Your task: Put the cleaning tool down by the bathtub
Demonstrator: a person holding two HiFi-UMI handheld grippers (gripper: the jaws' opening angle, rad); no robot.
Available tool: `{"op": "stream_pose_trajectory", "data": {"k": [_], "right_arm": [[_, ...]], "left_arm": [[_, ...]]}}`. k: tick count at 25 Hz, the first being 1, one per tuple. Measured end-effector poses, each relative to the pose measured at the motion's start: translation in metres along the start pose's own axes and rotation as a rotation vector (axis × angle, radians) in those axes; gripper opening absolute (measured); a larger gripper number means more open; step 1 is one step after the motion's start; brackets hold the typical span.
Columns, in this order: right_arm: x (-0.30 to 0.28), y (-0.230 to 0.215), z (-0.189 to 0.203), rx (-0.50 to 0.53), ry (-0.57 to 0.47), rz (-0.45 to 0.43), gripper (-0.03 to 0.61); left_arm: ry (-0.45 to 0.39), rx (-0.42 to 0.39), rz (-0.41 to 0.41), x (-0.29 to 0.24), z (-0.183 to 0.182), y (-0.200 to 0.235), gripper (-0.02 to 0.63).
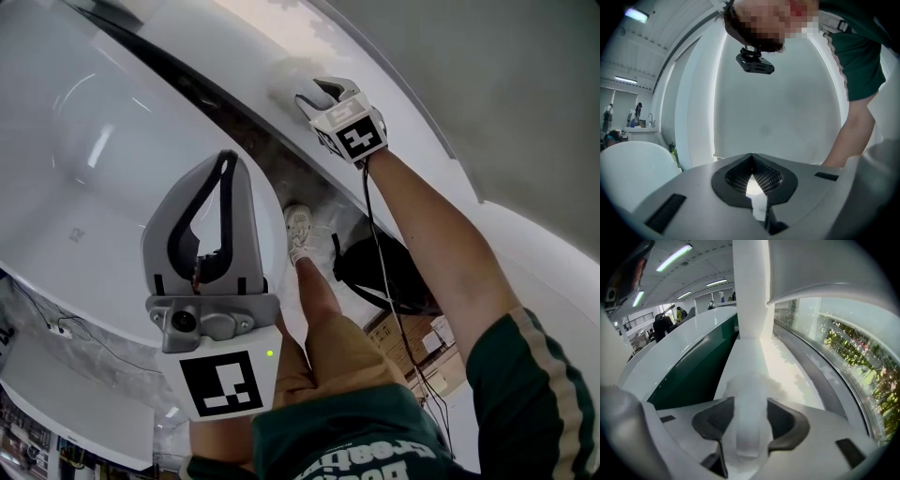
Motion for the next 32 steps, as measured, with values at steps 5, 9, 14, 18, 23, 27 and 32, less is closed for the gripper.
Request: {"op": "stream_pose_trajectory", "data": {"k": [5, 9, 14, 18, 23, 27, 32], "right_arm": [[0.007, -0.001, -0.003, -0.019, -0.005, -0.01, 0.265], [0.009, -0.002, -0.004, -0.017, -0.007, -0.014, 0.267], [0.015, -0.002, -0.008, -0.014, -0.02, -0.034, 0.267], [0.024, -0.002, -0.015, -0.005, -0.037, -0.03, 0.267], [0.04, -0.005, -0.026, -0.005, -0.052, -0.031, 0.267], [0.058, -0.005, -0.031, -0.015, -0.077, -0.037, 0.267], [0.087, -0.003, -0.045, -0.033, -0.124, -0.03, 0.267]], "left_arm": [[0.001, -0.004, -0.001, 0.005, -0.005, -0.001, 0.006], [-0.014, 0.006, -0.005, 0.004, -0.009, -0.003, 0.006], [-0.016, 0.01, 0.009, 0.004, -0.011, -0.008, 0.006], [-0.028, 0.007, 0.012, 0.005, -0.02, -0.01, 0.006], [-0.039, -0.014, 0.012, 0.007, -0.037, -0.012, 0.006], [-0.049, -0.029, 0.024, 0.012, -0.052, -0.019, 0.006], [-0.053, -0.034, 0.042, 0.025, -0.073, -0.025, 0.006]]}}
Point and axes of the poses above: the fingertips, and each gripper's own axes: x backward along the fingers, y to its left, z out of its underside, the point moved 4 cm from there along x, backward along the fingers, and after that the axes turned 15 degrees about z, right-handed, at the moved point
